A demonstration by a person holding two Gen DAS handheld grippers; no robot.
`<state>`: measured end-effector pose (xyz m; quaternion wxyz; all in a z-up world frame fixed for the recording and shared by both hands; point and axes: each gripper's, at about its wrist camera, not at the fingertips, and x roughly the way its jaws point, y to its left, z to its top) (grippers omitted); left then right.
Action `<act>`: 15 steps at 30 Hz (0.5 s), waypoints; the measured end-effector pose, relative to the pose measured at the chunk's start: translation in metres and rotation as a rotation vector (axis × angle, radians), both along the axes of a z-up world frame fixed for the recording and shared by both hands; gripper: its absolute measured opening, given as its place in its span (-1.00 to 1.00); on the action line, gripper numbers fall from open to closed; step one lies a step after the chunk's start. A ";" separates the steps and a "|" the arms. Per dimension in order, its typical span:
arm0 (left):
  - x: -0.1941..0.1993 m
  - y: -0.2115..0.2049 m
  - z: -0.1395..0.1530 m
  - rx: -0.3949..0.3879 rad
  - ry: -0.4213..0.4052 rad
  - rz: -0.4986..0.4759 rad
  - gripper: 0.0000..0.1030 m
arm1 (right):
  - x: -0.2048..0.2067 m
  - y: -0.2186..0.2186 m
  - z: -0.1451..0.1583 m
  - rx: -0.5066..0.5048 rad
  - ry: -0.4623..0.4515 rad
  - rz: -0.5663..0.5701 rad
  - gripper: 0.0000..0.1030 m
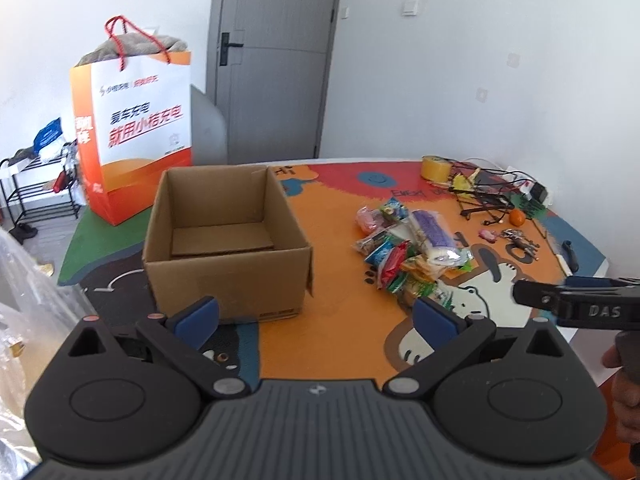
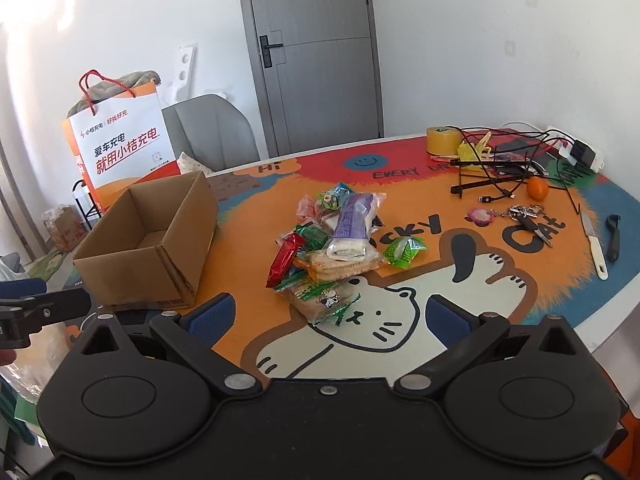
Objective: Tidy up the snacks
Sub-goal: 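Move both tools toward the snack pile beside the cardboard box, then grasp the purple bread packet with the right tool while the left grasps the red packet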
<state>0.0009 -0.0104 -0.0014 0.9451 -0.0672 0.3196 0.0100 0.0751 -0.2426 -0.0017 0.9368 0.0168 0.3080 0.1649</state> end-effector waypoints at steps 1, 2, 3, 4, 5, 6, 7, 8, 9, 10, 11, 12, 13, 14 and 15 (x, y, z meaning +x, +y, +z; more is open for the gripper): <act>0.001 -0.003 0.000 0.003 -0.010 -0.004 0.99 | 0.002 0.000 -0.002 0.007 0.004 0.004 1.00; 0.001 -0.006 0.000 0.013 -0.019 -0.010 0.99 | 0.004 -0.001 -0.003 0.018 0.008 0.007 1.00; 0.003 -0.009 -0.001 0.016 -0.023 -0.022 0.99 | 0.006 -0.001 -0.005 0.028 0.010 0.011 1.00; 0.004 -0.012 -0.003 0.015 -0.024 -0.034 0.99 | 0.007 -0.002 -0.007 0.035 0.010 0.015 1.00; 0.005 -0.014 -0.003 0.000 -0.034 -0.040 0.99 | 0.008 -0.003 -0.009 0.036 0.005 0.016 1.00; 0.007 -0.016 -0.004 0.000 -0.042 -0.042 0.99 | 0.009 -0.003 -0.011 0.033 -0.001 0.014 1.00; 0.008 -0.018 -0.005 -0.005 -0.059 -0.042 0.99 | 0.010 -0.003 -0.013 0.031 -0.008 0.017 1.00; 0.010 -0.020 -0.007 0.004 -0.075 -0.045 0.98 | 0.011 -0.004 -0.014 0.033 -0.013 0.024 1.00; 0.012 -0.022 -0.009 0.007 -0.083 -0.047 0.97 | 0.012 -0.004 -0.015 0.039 -0.017 0.033 1.00; 0.015 -0.023 -0.011 -0.002 -0.091 -0.052 0.95 | 0.014 -0.005 -0.016 0.044 -0.021 0.037 1.00; 0.018 -0.024 -0.012 -0.016 -0.097 -0.054 0.94 | 0.016 -0.006 -0.017 0.048 -0.025 0.034 1.00; 0.021 -0.026 -0.013 -0.032 -0.111 -0.054 0.94 | 0.018 -0.007 -0.018 0.050 -0.029 0.031 1.00; 0.024 -0.028 -0.014 -0.037 -0.114 -0.057 0.94 | 0.021 -0.008 -0.019 0.054 -0.031 0.027 1.00; 0.026 -0.031 -0.015 -0.035 -0.132 -0.061 0.92 | 0.024 -0.010 -0.021 0.061 -0.033 0.021 1.00; 0.030 -0.033 -0.015 -0.033 -0.135 -0.067 0.91 | 0.027 -0.012 -0.023 0.070 -0.034 0.014 1.00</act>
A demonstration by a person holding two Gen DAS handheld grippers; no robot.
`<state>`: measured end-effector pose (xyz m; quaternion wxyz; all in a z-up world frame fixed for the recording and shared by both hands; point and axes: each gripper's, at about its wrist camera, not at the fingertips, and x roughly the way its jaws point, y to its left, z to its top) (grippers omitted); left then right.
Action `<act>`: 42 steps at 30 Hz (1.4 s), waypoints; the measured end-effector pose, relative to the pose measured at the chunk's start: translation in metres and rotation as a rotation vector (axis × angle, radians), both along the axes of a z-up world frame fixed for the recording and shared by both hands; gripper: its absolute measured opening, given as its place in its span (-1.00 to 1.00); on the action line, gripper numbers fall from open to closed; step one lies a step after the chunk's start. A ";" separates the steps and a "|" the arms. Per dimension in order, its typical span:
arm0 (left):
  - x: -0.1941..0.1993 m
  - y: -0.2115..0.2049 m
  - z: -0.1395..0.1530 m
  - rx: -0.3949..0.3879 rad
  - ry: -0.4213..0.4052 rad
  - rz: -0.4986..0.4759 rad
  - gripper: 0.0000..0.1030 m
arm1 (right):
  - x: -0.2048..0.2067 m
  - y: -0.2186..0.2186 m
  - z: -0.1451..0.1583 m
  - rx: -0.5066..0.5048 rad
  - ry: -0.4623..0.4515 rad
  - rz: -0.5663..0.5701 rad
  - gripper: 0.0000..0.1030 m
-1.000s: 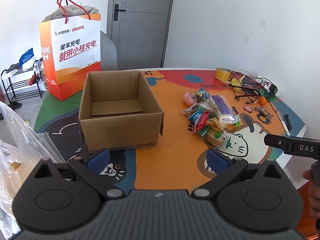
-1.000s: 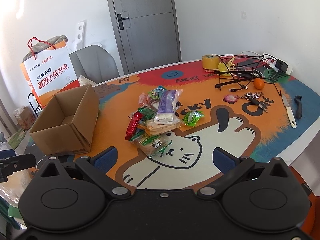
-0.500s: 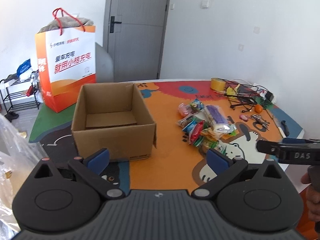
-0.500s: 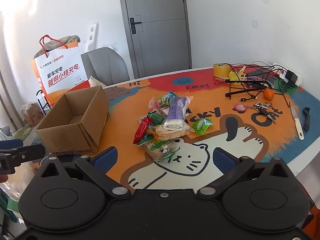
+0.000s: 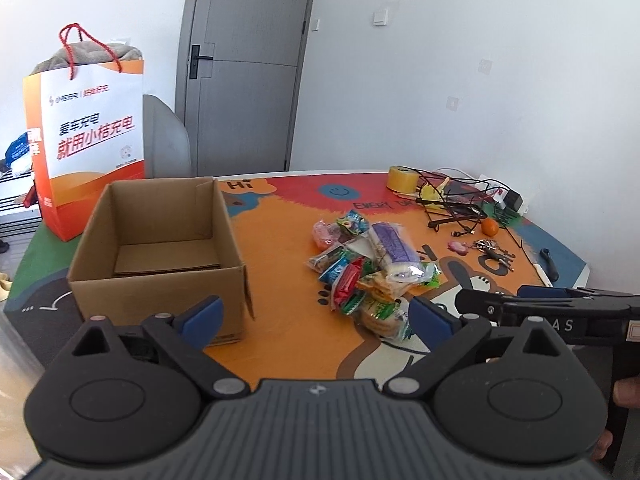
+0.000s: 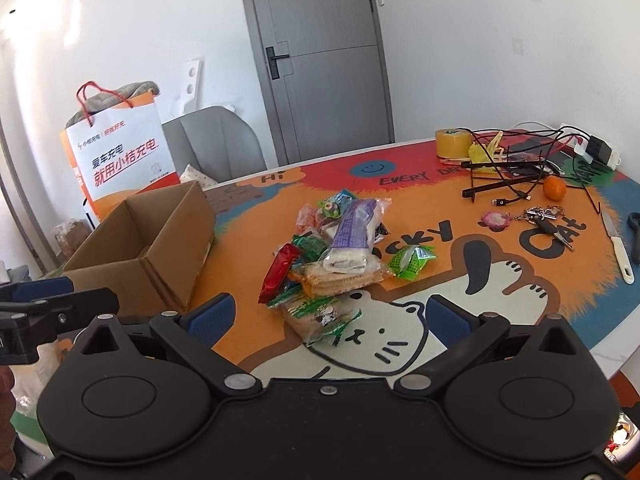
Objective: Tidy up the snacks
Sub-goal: 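Grasp the purple bread packet with the right tool while the left grasps the red packet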
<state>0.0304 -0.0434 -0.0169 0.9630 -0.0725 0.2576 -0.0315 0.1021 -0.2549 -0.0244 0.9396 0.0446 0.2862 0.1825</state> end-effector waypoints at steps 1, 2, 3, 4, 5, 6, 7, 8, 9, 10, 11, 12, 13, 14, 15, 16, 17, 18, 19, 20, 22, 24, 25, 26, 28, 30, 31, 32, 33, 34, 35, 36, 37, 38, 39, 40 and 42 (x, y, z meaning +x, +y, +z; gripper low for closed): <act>0.003 -0.002 -0.001 0.005 -0.001 -0.005 0.90 | 0.003 -0.002 -0.001 0.010 -0.001 -0.006 1.00; 0.007 -0.004 -0.002 0.013 -0.002 -0.011 0.85 | 0.006 -0.005 -0.004 0.020 -0.001 -0.012 0.98; 0.011 -0.004 -0.003 0.013 -0.002 -0.012 0.81 | 0.009 -0.006 -0.005 0.028 0.001 -0.016 0.93; 0.015 -0.005 -0.003 0.008 0.004 -0.013 0.80 | 0.012 -0.008 -0.006 0.032 0.003 -0.020 0.90; 0.020 -0.005 -0.005 0.005 0.010 -0.017 0.75 | 0.016 -0.008 -0.008 0.035 0.006 -0.020 0.83; 0.025 -0.005 -0.006 0.001 0.019 -0.018 0.69 | 0.019 -0.009 -0.010 0.037 0.009 -0.020 0.81; 0.030 -0.005 -0.007 -0.003 0.030 -0.017 0.65 | 0.023 -0.009 -0.011 0.042 0.011 -0.023 0.80; 0.035 -0.005 -0.008 -0.008 0.034 -0.015 0.59 | 0.026 -0.010 -0.013 0.046 0.012 -0.029 0.80; 0.040 -0.005 -0.010 -0.014 0.035 -0.016 0.53 | 0.030 -0.010 -0.014 0.045 0.011 -0.035 0.80; 0.044 -0.005 -0.011 -0.020 0.037 -0.018 0.51 | 0.033 -0.010 -0.015 0.039 0.009 -0.040 0.80; 0.048 -0.005 -0.012 -0.030 0.045 -0.020 0.46 | 0.036 -0.009 -0.017 0.030 0.007 -0.046 0.80; 0.053 -0.005 -0.013 -0.037 0.047 -0.023 0.42 | 0.039 -0.008 -0.018 0.026 0.003 -0.049 0.78; 0.057 -0.005 -0.014 -0.045 0.049 -0.025 0.41 | 0.043 -0.008 -0.020 0.031 0.003 -0.050 0.77; 0.062 -0.005 -0.016 -0.046 0.053 -0.029 0.37 | 0.048 -0.009 -0.022 0.040 0.011 -0.052 0.72; 0.067 -0.005 -0.018 -0.051 0.059 -0.035 0.33 | 0.052 -0.009 -0.025 0.051 0.023 -0.054 0.66; 0.071 -0.006 -0.019 -0.056 0.063 -0.038 0.31 | 0.056 -0.011 -0.027 0.064 0.037 -0.056 0.63; 0.076 -0.007 -0.021 -0.052 0.066 -0.038 0.30 | 0.061 -0.011 -0.030 0.077 0.051 -0.060 0.56; 0.081 -0.008 -0.023 -0.054 0.070 -0.039 0.27 | 0.065 -0.011 -0.033 0.082 0.061 -0.061 0.53; 0.085 -0.009 -0.025 -0.057 0.072 -0.041 0.25 | 0.068 -0.011 -0.035 0.085 0.067 -0.062 0.53; 0.089 -0.010 -0.027 -0.059 0.075 -0.045 0.21 | 0.072 -0.011 -0.037 0.088 0.073 -0.064 0.53; 0.098 -0.014 -0.032 -0.055 0.087 -0.053 0.16 | 0.078 -0.009 -0.040 0.094 0.080 -0.058 0.53; 0.108 -0.016 -0.037 -0.062 0.105 -0.062 0.06 | 0.084 -0.009 -0.041 0.102 0.082 -0.059 0.51; 0.113 -0.016 -0.040 -0.068 0.112 -0.063 0.05 | 0.087 -0.008 -0.041 0.105 0.081 -0.060 0.50; 0.117 -0.016 -0.042 -0.071 0.116 -0.066 0.03 | 0.091 -0.008 -0.042 0.110 0.081 -0.063 0.49; 0.126 -0.018 -0.048 -0.073 0.131 -0.059 -0.01 | 0.099 -0.008 -0.043 0.123 0.088 -0.066 0.46; 0.135 -0.018 -0.055 -0.083 0.151 -0.050 -0.10 | 0.109 -0.006 -0.045 0.136 0.101 -0.064 0.40; 0.139 -0.018 -0.058 -0.091 0.162 -0.045 -0.13 | 0.113 -0.005 -0.045 0.143 0.104 -0.063 0.40; 0.143 -0.019 -0.061 -0.095 0.170 -0.041 -0.15 | 0.117 -0.005 -0.046 0.149 0.107 -0.066 0.40; 0.147 -0.019 -0.063 -0.098 0.177 -0.038 -0.15 | 0.121 -0.004 -0.047 0.155 0.114 -0.071 0.40; 0.149 -0.020 -0.065 -0.101 0.184 -0.035 -0.15 | 0.124 -0.003 -0.049 0.159 0.121 -0.074 0.40; 0.152 -0.020 -0.067 -0.103 0.190 -0.036 -0.15 | 0.128 -0.003 -0.050 0.163 0.127 -0.072 0.40; 0.154 -0.021 -0.069 -0.103 0.195 -0.039 -0.15 | 0.131 -0.002 -0.051 0.164 0.131 -0.069 0.40; 0.156 -0.022 -0.072 -0.101 0.201 -0.036 -0.15 | 0.133 0.000 -0.052 0.163 0.134 -0.066 0.40; 0.158 -0.021 -0.074 -0.103 0.209 -0.030 -0.15 | 0.135 0.002 -0.053 0.160 0.138 -0.062 0.40; 0.160 -0.021 -0.077 -0.108 0.219 -0.025 -0.15 | 0.137 0.004 -0.055 0.157 0.142 -0.059 0.40; 0.162 -0.021 -0.079 -0.113 0.227 -0.022 -0.15 | 0.138 0.006 -0.057 0.156 0.149 -0.056 0.40; 0.165 -0.019 -0.084 -0.123 0.244 -0.016 -0.16 | 0.141 0.008 -0.061 0.156 0.164 -0.048 0.40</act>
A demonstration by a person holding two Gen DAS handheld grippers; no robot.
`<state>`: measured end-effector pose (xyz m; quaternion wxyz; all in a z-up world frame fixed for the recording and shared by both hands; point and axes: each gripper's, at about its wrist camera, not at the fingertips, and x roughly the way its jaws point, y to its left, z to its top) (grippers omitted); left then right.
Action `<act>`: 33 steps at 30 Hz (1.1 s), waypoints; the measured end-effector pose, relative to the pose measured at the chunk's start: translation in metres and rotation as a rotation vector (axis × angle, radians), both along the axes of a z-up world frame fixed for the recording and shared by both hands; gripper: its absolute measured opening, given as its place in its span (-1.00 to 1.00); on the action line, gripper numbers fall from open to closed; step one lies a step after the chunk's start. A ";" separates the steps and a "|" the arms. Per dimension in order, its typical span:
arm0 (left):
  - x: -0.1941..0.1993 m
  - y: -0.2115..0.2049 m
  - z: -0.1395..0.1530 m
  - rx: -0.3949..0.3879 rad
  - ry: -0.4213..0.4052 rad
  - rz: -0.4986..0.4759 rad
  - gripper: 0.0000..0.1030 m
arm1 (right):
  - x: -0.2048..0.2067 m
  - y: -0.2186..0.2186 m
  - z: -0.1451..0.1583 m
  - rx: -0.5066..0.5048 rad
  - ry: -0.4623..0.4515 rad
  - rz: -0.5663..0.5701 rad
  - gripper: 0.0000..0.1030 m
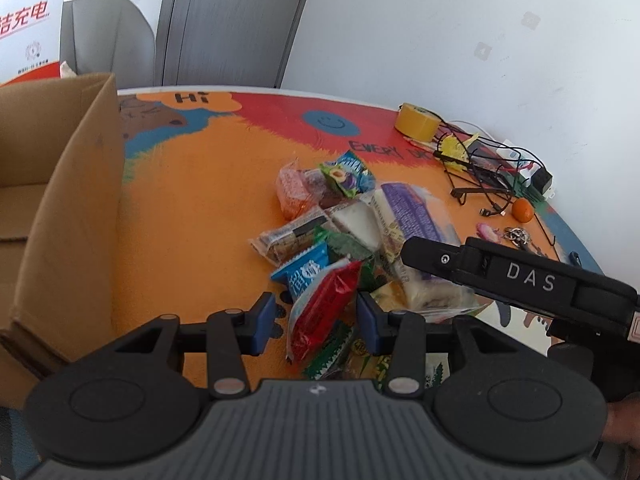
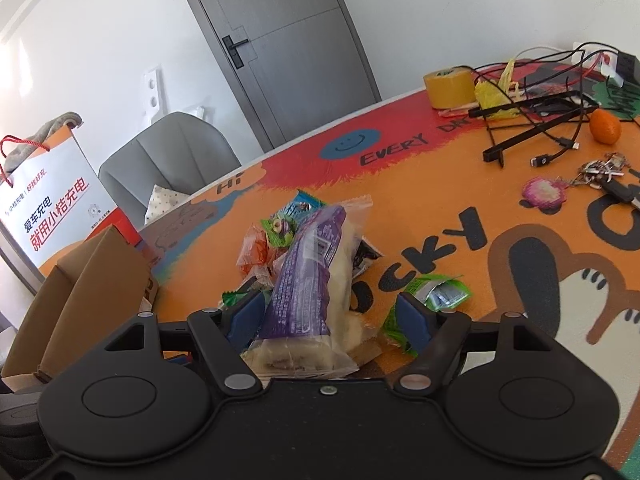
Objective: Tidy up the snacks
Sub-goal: 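Grasp the purple bread packet with the right tool while the left grasps the red packet, then carry the red packet into the box and open the left tool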
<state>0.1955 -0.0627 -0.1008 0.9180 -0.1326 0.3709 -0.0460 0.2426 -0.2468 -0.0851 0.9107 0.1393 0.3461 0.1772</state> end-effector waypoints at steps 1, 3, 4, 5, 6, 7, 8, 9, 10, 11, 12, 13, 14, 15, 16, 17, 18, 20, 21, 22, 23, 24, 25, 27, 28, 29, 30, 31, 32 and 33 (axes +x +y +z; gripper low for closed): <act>0.001 0.001 -0.002 -0.009 0.005 0.003 -0.18 | 0.001 0.001 -0.002 0.000 0.008 0.004 0.39; 0.003 0.003 -0.002 -0.030 0.010 0.005 -0.47 | 0.002 0.001 -0.004 0.006 0.015 0.006 0.36; 0.004 0.004 -0.002 -0.032 0.016 0.008 -0.56 | 0.002 0.000 -0.005 0.011 0.015 0.005 0.32; 0.004 0.004 -0.003 -0.032 0.019 0.011 -0.66 | 0.002 -0.001 -0.005 0.018 0.014 0.008 0.11; 0.004 0.005 -0.002 -0.032 0.021 0.015 -0.70 | 0.003 -0.002 -0.006 0.027 0.016 0.014 -0.10; 0.003 0.006 -0.002 -0.030 0.021 0.020 -0.70 | 0.002 -0.003 -0.006 0.030 0.019 0.014 -0.14; 0.001 0.006 0.000 -0.030 0.014 0.023 -0.70 | 0.002 -0.005 -0.005 0.036 0.019 0.011 -0.18; -0.001 0.007 0.001 -0.031 0.006 0.025 -0.70 | 0.001 -0.006 -0.005 0.040 0.014 0.009 -0.19; -0.003 0.009 0.003 -0.034 -0.004 0.025 -0.70 | -0.001 -0.006 -0.004 0.041 0.009 0.008 -0.20; -0.005 0.009 0.005 -0.035 -0.015 0.027 -0.70 | -0.003 -0.006 -0.004 0.042 0.003 0.005 -0.22; -0.007 0.010 0.008 -0.034 -0.022 0.031 -0.70 | -0.005 -0.007 -0.003 0.042 -0.002 0.003 -0.22; -0.008 0.011 0.009 -0.034 -0.027 0.034 -0.70 | -0.006 -0.006 -0.002 0.044 -0.005 0.002 -0.23; -0.010 0.012 0.011 -0.035 -0.031 0.038 -0.70 | -0.007 -0.007 -0.001 0.049 -0.009 0.003 -0.28; -0.012 0.014 0.013 -0.036 -0.036 0.041 -0.70 | -0.009 -0.007 0.001 0.053 -0.014 0.002 -0.30; -0.013 0.015 0.016 -0.036 -0.043 0.043 -0.70 | -0.010 -0.007 0.003 0.053 -0.021 0.002 -0.30; -0.015 0.016 0.018 -0.035 -0.052 0.047 -0.70 | -0.011 -0.007 0.005 0.055 -0.032 0.003 -0.32; -0.017 0.017 0.021 -0.035 -0.061 0.050 -0.70 | -0.013 -0.006 0.008 0.057 -0.042 0.004 -0.36; -0.022 0.020 0.027 -0.036 -0.081 0.056 -0.70 | -0.017 -0.004 0.014 0.058 -0.071 0.015 -0.39; -0.024 0.022 0.031 -0.036 -0.091 0.060 -0.70 | -0.019 -0.003 0.017 0.058 -0.083 0.017 -0.41; -0.027 0.023 0.034 -0.038 -0.100 0.063 -0.70 | -0.021 -0.001 0.020 0.058 -0.094 0.022 -0.42; -0.029 0.025 0.037 -0.040 -0.108 0.067 -0.70 | -0.022 0.000 0.023 0.062 -0.106 0.028 -0.46; -0.031 0.027 0.041 -0.042 -0.117 0.072 -0.70 | -0.024 0.002 0.026 0.068 -0.116 0.034 -0.48; -0.033 0.029 0.045 -0.043 -0.126 0.079 -0.70 | -0.025 0.003 0.028 0.073 -0.123 0.039 -0.49; -0.039 0.033 0.053 -0.041 -0.149 0.091 -0.70 | -0.028 0.007 0.033 0.083 -0.145 0.047 -0.52; -0.042 0.036 0.056 -0.041 -0.160 0.099 -0.70 | -0.030 0.009 0.036 0.087 -0.157 0.051 -0.53; -0.045 0.039 0.060 -0.040 -0.171 0.106 -0.70 | -0.031 0.011 0.037 0.094 -0.165 0.055 -0.54; -0.048 0.042 0.063 -0.039 -0.180 0.115 -0.70 | -0.031 0.013 0.039 0.102 -0.169 0.061 -0.56; -0.051 0.046 0.066 -0.037 -0.188 0.124 -0.70 | -0.032 0.015 0.041 0.114 -0.175 0.069 -0.57; -0.053 0.049 0.069 -0.036 -0.195 0.133 -0.70 | -0.033 0.017 0.043 0.123 -0.180 0.076 -0.61; -0.055 0.053 0.071 -0.035 -0.201 0.143 -0.70 | -0.034 0.020 0.045 0.129 -0.185 0.083 -0.98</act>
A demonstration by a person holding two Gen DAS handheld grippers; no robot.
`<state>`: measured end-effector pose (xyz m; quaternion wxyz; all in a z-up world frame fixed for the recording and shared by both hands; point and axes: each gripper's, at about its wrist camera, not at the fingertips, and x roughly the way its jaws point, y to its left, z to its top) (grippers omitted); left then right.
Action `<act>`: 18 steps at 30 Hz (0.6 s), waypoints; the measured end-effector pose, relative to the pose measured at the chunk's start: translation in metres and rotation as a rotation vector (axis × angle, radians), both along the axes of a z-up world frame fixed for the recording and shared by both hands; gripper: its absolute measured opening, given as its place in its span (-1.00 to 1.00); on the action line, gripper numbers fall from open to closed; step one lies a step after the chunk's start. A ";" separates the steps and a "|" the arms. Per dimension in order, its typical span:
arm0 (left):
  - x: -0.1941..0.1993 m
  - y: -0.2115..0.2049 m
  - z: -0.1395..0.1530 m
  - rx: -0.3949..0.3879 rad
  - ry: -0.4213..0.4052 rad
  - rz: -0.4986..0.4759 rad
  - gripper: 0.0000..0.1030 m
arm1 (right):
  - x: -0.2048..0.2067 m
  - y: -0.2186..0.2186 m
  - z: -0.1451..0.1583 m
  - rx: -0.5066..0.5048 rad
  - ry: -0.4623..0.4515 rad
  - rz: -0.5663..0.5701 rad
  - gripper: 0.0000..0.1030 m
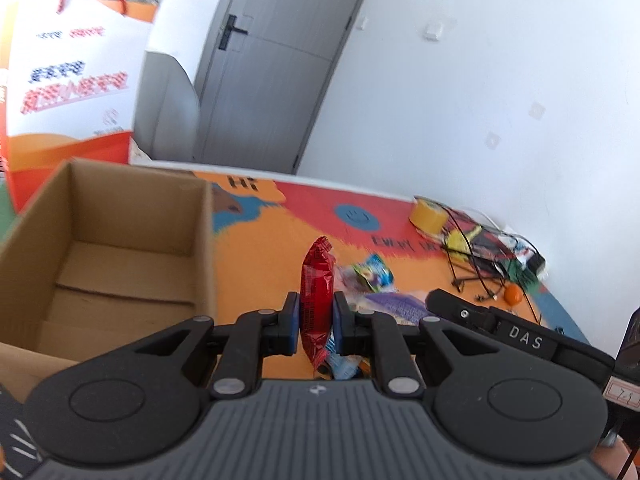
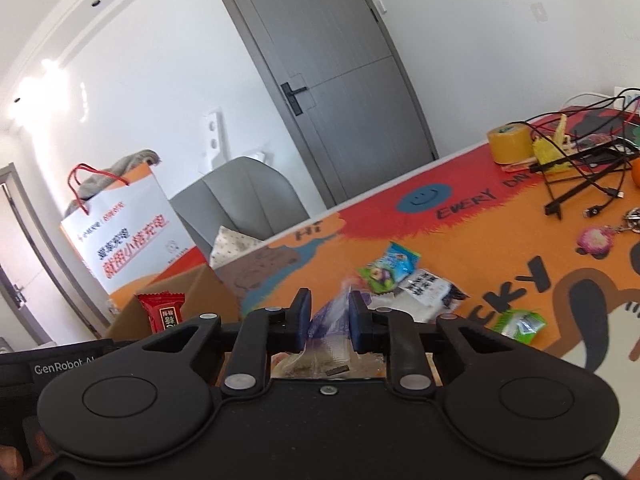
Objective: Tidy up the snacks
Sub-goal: 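Carry the red packet into the box and open the left tool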
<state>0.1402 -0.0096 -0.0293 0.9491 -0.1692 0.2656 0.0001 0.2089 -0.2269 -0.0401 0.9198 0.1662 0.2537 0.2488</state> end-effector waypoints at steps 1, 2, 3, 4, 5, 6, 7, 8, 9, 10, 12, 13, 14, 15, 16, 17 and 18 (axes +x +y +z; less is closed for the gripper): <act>-0.002 0.004 0.002 -0.001 -0.005 0.011 -0.70 | -0.001 0.003 0.003 0.009 -0.007 0.013 -0.98; -0.004 0.008 0.005 -0.003 -0.009 0.020 -0.70 | -0.002 0.006 0.006 0.020 -0.017 0.022 -0.98; -0.006 0.013 0.007 -0.005 -0.014 0.029 -0.70 | -0.004 0.009 0.010 0.023 -0.030 0.029 -0.99; -0.008 0.017 0.008 -0.004 -0.019 0.039 -0.70 | -0.005 0.013 0.013 0.019 -0.045 0.036 -0.98; -0.009 0.021 0.008 -0.003 -0.020 0.052 -0.70 | -0.006 0.017 0.015 0.011 -0.054 0.039 -0.99; -0.011 0.027 0.009 -0.005 -0.019 0.066 -0.70 | -0.006 0.020 0.017 0.005 -0.051 0.040 -0.99; -0.013 0.031 0.008 -0.009 -0.016 0.078 -0.70 | -0.005 0.023 0.017 0.003 -0.037 0.042 -0.98; -0.015 0.036 0.008 -0.011 -0.016 0.089 -0.70 | -0.004 0.026 0.016 0.000 -0.014 0.047 -0.98; -0.017 0.041 0.008 -0.011 -0.016 0.099 -0.70 | -0.003 0.029 0.014 -0.007 0.008 0.052 -0.93; -0.020 0.045 0.008 -0.010 -0.015 0.109 -0.70 | -0.004 0.032 0.012 -0.017 0.027 0.054 -0.87; -0.023 0.055 0.006 -0.015 -0.007 0.131 -0.70 | -0.006 0.039 0.006 -0.050 0.067 0.051 -0.61; -0.025 0.060 0.006 -0.020 -0.003 0.141 -0.70 | -0.006 0.040 0.003 -0.055 0.089 0.057 -0.48; -0.026 0.065 0.005 -0.023 -0.002 0.149 -0.70 | -0.009 0.042 -0.001 -0.049 0.111 0.059 -0.31; -0.028 0.068 0.004 -0.025 -0.001 0.157 -0.70 | -0.011 0.044 -0.004 -0.045 0.124 0.065 -0.29; -0.030 0.071 0.003 -0.025 0.002 0.164 -0.70 | -0.014 0.047 -0.006 -0.050 0.135 0.077 -0.27; -0.032 0.074 0.003 -0.026 0.003 0.170 -0.70 | -0.017 0.050 -0.008 -0.058 0.146 0.086 -0.17; -0.034 0.077 0.002 -0.025 0.006 0.175 -0.70 | -0.019 0.052 -0.010 -0.064 0.159 0.090 0.00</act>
